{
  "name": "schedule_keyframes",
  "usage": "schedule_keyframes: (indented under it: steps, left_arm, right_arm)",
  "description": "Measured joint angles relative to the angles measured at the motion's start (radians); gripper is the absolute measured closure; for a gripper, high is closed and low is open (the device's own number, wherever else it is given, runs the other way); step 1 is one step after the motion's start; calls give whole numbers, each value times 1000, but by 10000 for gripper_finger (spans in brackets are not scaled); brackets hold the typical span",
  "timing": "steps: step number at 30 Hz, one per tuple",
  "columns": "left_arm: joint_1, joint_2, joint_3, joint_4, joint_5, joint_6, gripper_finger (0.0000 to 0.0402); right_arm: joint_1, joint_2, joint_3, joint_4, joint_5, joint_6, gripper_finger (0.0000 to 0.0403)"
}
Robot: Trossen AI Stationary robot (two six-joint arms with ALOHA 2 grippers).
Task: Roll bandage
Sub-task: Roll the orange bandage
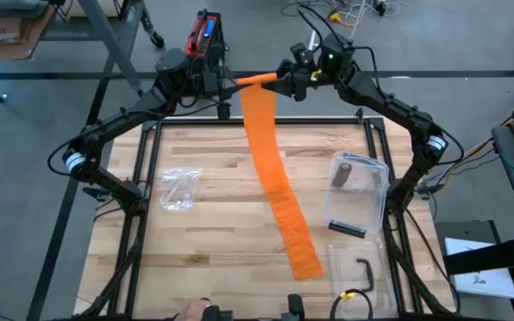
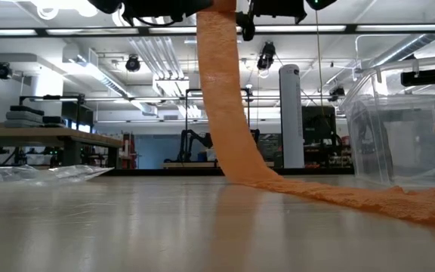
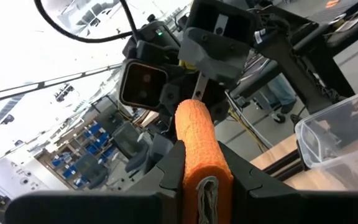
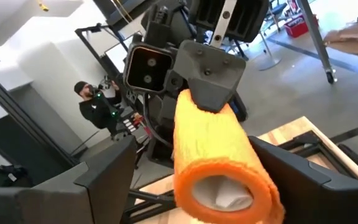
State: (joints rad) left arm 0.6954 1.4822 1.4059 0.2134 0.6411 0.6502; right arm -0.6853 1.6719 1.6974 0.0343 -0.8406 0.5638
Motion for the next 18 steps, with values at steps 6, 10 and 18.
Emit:
schedule_keyframes:
  steps: [6, 10, 18]
  left_arm:
    - [-5, 0, 0, 1, -3, 4, 352]
    - [-7, 0, 0, 3, -3, 52, 352]
    - [-7, 0, 0, 2, -3, 126, 351]
  right_arm:
    - [0, 0, 0, 1, 3, -24, 108]
    - [1, 0, 0, 0, 3, -23, 114]
    - [5, 0, 0, 1, 3, -5, 137]
